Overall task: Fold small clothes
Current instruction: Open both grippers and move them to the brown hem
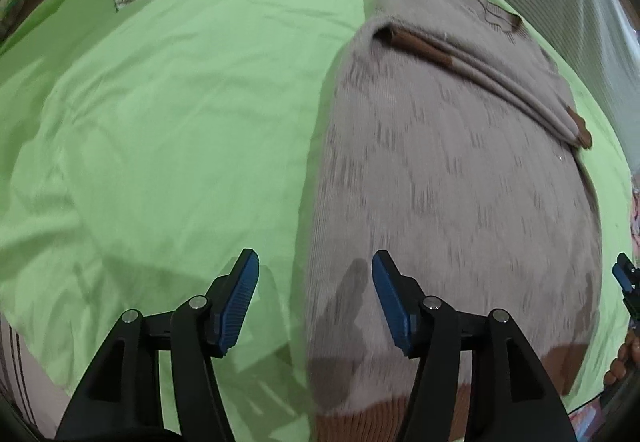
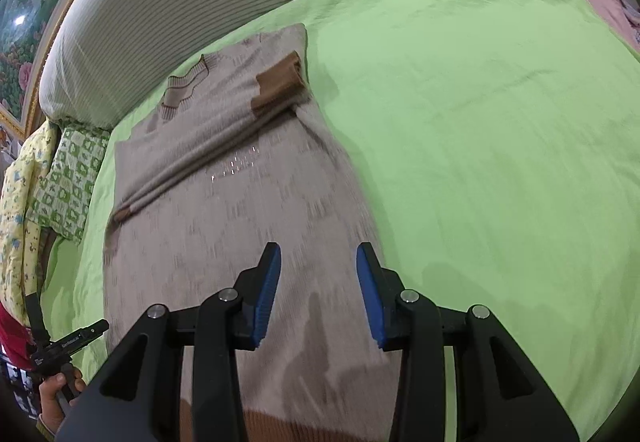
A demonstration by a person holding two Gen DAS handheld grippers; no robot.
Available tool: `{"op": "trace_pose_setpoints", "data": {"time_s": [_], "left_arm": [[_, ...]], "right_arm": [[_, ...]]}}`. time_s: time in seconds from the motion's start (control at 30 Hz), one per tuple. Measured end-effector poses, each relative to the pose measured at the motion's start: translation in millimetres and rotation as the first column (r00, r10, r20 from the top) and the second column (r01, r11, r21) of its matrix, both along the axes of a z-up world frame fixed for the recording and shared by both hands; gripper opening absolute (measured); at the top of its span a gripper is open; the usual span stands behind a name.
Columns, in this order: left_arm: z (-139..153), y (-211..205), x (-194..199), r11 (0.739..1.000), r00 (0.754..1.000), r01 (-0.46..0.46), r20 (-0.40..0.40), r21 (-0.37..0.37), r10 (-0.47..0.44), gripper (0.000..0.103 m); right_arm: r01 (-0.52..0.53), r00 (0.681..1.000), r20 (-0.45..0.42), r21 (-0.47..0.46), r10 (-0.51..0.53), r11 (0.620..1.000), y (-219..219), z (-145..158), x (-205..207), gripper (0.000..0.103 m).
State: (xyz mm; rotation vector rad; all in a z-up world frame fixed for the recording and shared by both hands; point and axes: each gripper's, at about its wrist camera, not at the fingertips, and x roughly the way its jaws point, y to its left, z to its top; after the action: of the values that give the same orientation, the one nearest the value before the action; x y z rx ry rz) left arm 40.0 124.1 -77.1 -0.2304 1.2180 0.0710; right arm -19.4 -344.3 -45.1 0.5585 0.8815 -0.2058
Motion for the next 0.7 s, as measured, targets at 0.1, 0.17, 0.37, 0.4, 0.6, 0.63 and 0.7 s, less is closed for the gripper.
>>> {"op": "trace_pose_setpoints", "data": {"time_s": [0.1, 0.17, 0.37, 0.4, 0.6, 0.63, 0.7], "left_arm": [[-1.1, 0.7, -15.1, 1.000, 1.000, 0.012, -0.006, -0.027, -0.012, 0.062], [-2.9, 0.0, -21.5, 0.999, 1.000, 0.021, -0.011, -0.041, -0.021, 0.063], [-10.5, -5.9, -48.6, 0.992, 0.996, 0.078, -0.034, -0.098, -0.082, 0.064], [-11.6, -5.6, -49.1, 0.991, 0.995, 0.086, -0.037, -0.101, -0.090, 0.064], [-19.9, -12.0, -74.6, 0.979, 0.989, 0.130, -0.053, -0.160, -0.140, 0.068], [-20.6, -13.3, -76.9, 0.976, 0.988, 0.137, -0.050, -0.167, -0.147, 0.069], [-21.4, -16.8, -85.6, 0.971, 0.985, 0.154, -0.044, -0.183, -0.165, 0.070]], "right_arm": [[-0.001, 1.000, -0.001, -0.004, 0.001, 1.000, 3.1, -0.7, -18.3, 0.041], [-0.004, 1.000, 0.004, -0.006, 0.004, 1.000, 4.2, -0.6, -29.9, 0.041], [-0.041, 0.999, 0.005, -0.014, 0.041, 0.999, 12.1, -2.4, -59.8, 0.041], [-0.045, 0.999, 0.004, -0.014, 0.046, 0.999, 13.8, -3.8, -64.9, 0.041], [-0.051, 0.998, -0.024, 0.021, 0.052, 0.998, 21.6, -18.5, -89.9, 0.041], [-0.054, 0.998, -0.031, 0.022, 0.054, 0.998, 23.9, -20.6, -93.4, 0.041], [-0.065, 0.997, -0.045, 0.028, 0.066, 0.998, 28.6, -25.5, -99.2, 0.041]]}}
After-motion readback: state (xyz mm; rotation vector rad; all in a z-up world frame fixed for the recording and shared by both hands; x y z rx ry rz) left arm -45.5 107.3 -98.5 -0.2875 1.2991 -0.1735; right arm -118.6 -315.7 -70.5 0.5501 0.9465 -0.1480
